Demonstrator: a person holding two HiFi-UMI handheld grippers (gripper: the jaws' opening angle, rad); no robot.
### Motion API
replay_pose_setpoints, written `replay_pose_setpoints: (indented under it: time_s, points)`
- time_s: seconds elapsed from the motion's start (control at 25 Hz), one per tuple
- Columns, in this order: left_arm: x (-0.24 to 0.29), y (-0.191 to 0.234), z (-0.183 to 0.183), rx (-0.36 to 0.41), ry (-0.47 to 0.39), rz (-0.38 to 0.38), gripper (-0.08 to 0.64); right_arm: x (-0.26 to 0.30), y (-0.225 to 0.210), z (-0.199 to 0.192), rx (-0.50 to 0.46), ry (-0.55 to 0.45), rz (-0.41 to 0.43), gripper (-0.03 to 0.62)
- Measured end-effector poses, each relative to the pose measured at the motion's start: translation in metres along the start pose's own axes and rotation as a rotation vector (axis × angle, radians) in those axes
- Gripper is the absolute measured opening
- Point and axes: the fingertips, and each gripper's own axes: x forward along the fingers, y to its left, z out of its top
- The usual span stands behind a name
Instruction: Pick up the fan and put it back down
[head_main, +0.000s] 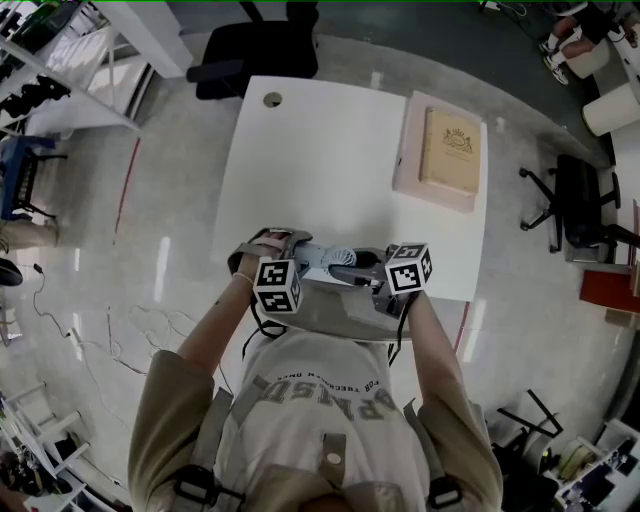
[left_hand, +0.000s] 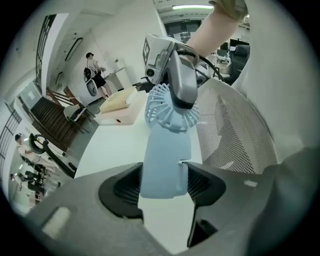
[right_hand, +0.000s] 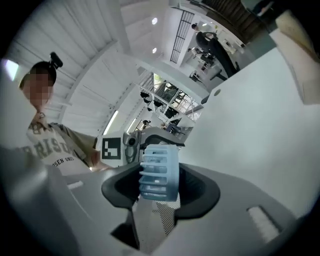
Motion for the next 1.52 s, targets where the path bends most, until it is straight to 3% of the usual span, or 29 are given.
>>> replay_pose_setpoints:
  time_s: [0.2,0.6,0.8,1.0,1.16,1.36,1.52]
  points:
    - [0.000,0.004,0.006,0.053,-0.017,0.056,0.249,0.000,-0.009,0.001,0.146,-0.066,0.054,0.186]
    - [0.005,0.002,0.005,0.088,-0.009,0.030,0.232,0.006,0.000,0.010,0.307,-0.113,0.182,0.186]
    - [0.006,-0.007,-0.001,0.075,0.007,-0.022,0.223,0.013,0.004,0.007,0.368,-0.116,0.260,0.186]
    - [0.010,-0.021,-0.010,0.038,0.026,-0.103,0.210,0.017,-0.002,0.002,0.408,-0.101,0.230,0.189]
    - [0.014,-0.024,-0.013,0.000,0.028,-0.134,0.208,0.016,-0.006,0.003,0.378,-0.099,0.176,0.196]
    - [0.015,-0.018,-0.009,-0.021,0.002,-0.126,0.206,0.010,-0.019,-0.001,0.207,-0.045,0.050,0.206]
    - [0.018,-0.018,-0.014,-0.029,0.009,-0.137,0.206,0.017,-0.013,-0.014,0.069,0.104,-0.005,0.308]
